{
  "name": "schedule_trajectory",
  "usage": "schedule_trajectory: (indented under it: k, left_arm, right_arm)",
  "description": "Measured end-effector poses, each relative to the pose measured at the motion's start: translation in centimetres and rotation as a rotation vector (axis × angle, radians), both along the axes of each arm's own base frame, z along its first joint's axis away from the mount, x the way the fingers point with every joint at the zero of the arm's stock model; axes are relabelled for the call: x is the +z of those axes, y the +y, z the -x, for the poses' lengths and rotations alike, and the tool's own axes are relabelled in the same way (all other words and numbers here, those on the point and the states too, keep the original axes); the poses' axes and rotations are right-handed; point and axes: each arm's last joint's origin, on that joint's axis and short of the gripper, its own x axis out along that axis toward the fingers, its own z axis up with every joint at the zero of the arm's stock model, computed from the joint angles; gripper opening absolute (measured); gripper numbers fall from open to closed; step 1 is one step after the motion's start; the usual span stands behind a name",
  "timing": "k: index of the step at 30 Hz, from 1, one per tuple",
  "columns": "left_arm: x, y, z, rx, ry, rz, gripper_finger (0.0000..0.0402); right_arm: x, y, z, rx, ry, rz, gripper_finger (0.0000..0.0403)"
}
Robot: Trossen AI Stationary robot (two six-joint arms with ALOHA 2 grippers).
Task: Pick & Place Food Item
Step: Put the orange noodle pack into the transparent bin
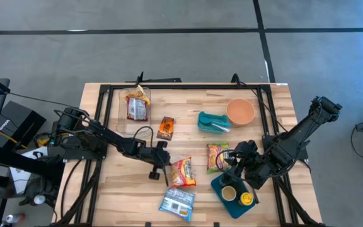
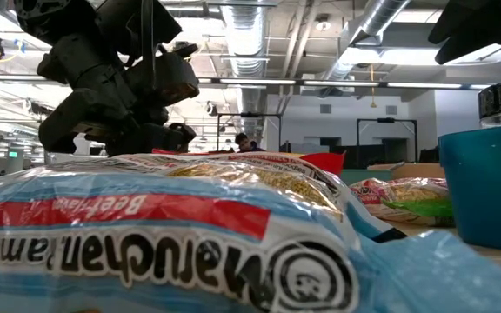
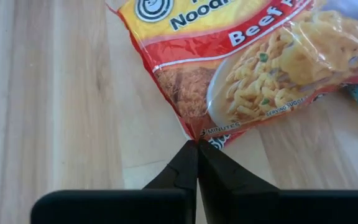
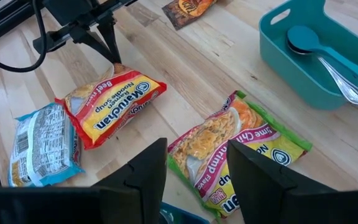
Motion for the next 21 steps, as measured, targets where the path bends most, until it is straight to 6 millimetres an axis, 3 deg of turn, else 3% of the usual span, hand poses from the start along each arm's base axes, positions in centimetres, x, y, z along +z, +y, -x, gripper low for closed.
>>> schedule_trajectory:
  k: [10, 21]
  left_arm:
    - [0.8, 0.0, -0.2, 0.023, -0.062, -0.010, 0.0000]
    - [5.3, 0.4, 0.5, 0.045, -0.219, 0.014, 0.0000]
  right_arm:
    - [0.0, -0.1, 0.0, -0.008, -0.012, 0.024, 0.0161]
    - [0.2, -0.2, 0.0, -0.004, -0.038, 0.107, 0.0161]
